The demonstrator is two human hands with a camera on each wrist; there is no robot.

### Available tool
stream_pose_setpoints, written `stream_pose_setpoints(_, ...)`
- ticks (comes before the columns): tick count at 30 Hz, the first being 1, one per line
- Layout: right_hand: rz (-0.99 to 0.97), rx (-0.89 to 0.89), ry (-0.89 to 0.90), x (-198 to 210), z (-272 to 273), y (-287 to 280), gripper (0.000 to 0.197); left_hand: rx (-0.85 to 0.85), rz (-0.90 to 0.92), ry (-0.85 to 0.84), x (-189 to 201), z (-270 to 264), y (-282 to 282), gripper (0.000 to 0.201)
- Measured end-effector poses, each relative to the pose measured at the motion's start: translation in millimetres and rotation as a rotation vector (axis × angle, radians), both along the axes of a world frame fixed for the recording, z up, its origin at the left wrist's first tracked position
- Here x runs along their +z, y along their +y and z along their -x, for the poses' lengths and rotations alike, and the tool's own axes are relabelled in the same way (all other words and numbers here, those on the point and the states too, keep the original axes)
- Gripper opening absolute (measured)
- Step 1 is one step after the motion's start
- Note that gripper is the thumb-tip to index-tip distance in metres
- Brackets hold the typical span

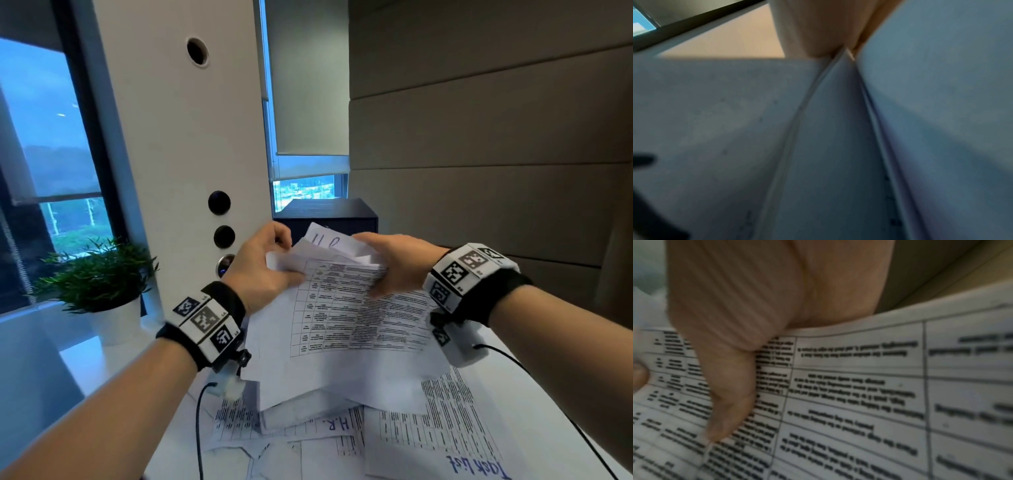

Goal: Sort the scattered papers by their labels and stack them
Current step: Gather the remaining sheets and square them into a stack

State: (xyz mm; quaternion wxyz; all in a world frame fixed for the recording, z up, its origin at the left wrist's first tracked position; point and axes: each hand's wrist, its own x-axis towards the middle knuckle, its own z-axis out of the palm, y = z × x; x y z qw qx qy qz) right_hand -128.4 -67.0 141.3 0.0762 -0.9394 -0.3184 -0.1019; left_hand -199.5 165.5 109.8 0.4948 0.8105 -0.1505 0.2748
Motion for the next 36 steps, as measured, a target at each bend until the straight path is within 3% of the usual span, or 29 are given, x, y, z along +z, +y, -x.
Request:
stream_pose_setpoints(3, -0.087, 0.048, 0.069, -2, 1, 4, 0.023, 0.002, 0.056, -0.012, 4, -1, -2, 0.057)
stream_pose_setpoints(7, -0.224, 0.034, 0.002, -4, -3, 0, 0.008, 0.064, 0.116, -0.003, -2, -8, 9, 0.054)
stream_pose_setpoints(10, -0.394, 0.03, 0.01, -2, -8, -14, 0.012, 0.246, 0.114, 0.017, -23, -15, 28, 0.057)
stream_pose_setpoints(13, -0.61, 0.024, 0.061, -2, -16, -33, 0.027, 0.387, 0.245, 0.137, -54, -20, 46, 0.085)
stream_pose_setpoints(15, -0.784, 0.007, 0.095, -5, -20, -44, 0.022, 0.353, 0.4, 0.27, -76, -24, 53, 0.103)
stream_pose_setpoints(19, -1.034, -0.07, 0.261, -21, -29, -57, 0.013, 0.05, 0.574, 0.496, -102, -26, 35, 0.118)
stream_pose_setpoints(24, -1.185, -0.001, 0.378, -48, -33, -55, 0.019, 0.06, 0.546, 0.32, -82, -35, 2, 0.095)
stream_pose_setpoints(28, -1.283, 0.026, 0.435, -65, -37, -58, 0.064, 0.103, 0.548, 0.127, -57, -33, -10, 0.048)
stream_pose_setpoints(30, -1.219, 0.015, 0.4, -74, -37, -59, 0.082, 0.112, 0.466, 0.097, -56, -30, -14, 0.052)
stream_pose_setpoints(34, -1.17, 0.11, 0.4, -85, -28, -54, 0.073, 0.096, 0.324, 0.111, -63, -21, -22, 0.055)
stream_pose_setpoints(36, -1.222, 0.144, 0.381, -85, -23, -53, 0.076, 0.114, 0.355, 0.079, -62, -19, -19, 0.053)
